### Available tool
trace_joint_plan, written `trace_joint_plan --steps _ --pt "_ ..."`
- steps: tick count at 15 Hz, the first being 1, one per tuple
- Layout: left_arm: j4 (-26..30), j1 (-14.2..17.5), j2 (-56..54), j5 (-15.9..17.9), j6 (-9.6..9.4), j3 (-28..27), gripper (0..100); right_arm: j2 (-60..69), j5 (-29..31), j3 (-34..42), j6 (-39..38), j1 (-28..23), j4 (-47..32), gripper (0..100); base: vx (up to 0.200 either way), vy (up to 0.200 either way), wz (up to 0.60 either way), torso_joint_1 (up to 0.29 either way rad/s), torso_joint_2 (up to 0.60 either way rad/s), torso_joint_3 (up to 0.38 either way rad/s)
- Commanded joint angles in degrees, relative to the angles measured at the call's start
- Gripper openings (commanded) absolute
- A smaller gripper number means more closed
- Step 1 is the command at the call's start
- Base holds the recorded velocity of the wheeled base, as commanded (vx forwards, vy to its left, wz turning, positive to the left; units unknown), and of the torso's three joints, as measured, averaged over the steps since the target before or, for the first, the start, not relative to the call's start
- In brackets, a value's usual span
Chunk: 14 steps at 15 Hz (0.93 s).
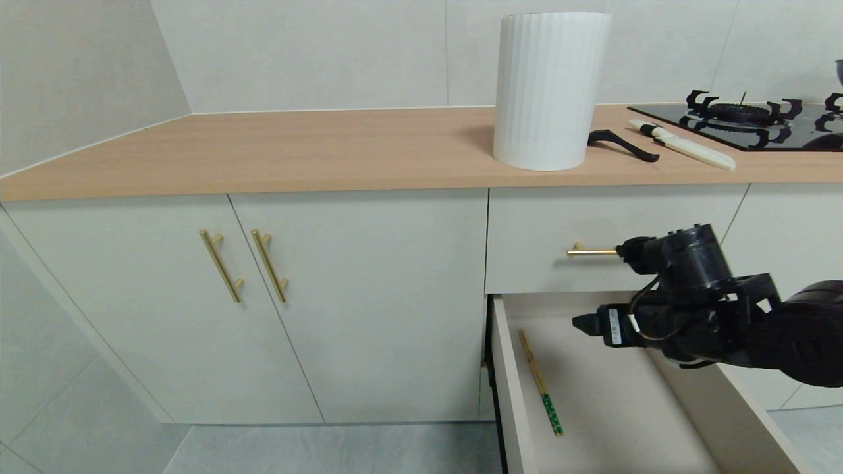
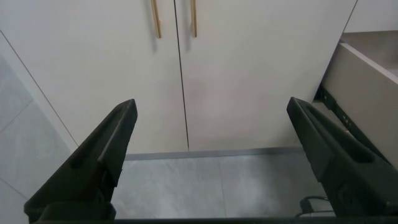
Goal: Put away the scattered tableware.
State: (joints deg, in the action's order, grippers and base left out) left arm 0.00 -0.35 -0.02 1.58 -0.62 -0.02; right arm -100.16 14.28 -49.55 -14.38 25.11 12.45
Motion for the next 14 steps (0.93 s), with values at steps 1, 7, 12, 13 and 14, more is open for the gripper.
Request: trace_joint_plan --steps 1,7,12,13,14 --pt "0.00 0.00 0.02 0.00 0.01 0.02 100 6.91 -0.04 0.25 1.73 -2.00 0.12 100 0.000 0.000 0.00 0.000 0.00 0.000" --pt "0.00 0.00 0.02 0.00 0.01 0.02 100 8.40 -0.04 0.25 3.40 -4.63 0.21 100 0.000 0.000 0.00 0.000 0.00 0.000" --pt "0.00 0.00 0.02 0.00 0.01 0.02 100 9.02 -0.04 0.34 3.40 -4.72 0.21 100 0.000 0.000 0.00 0.031 -0.13 -0.094" --pt "0.00 0.00 0.02 0.00 0.01 0.02 100 8.93 -0.04 0.34 3.40 -4.72 0.21 100 0.000 0.000 0.00 0.095 -0.17 -0.261" --pt "0.00 0.00 0.02 0.00 0.01 0.02 100 8.93 -0.04 0.34 3.40 -4.72 0.21 100 0.000 0.000 0.00 0.124 -0.29 -0.305"
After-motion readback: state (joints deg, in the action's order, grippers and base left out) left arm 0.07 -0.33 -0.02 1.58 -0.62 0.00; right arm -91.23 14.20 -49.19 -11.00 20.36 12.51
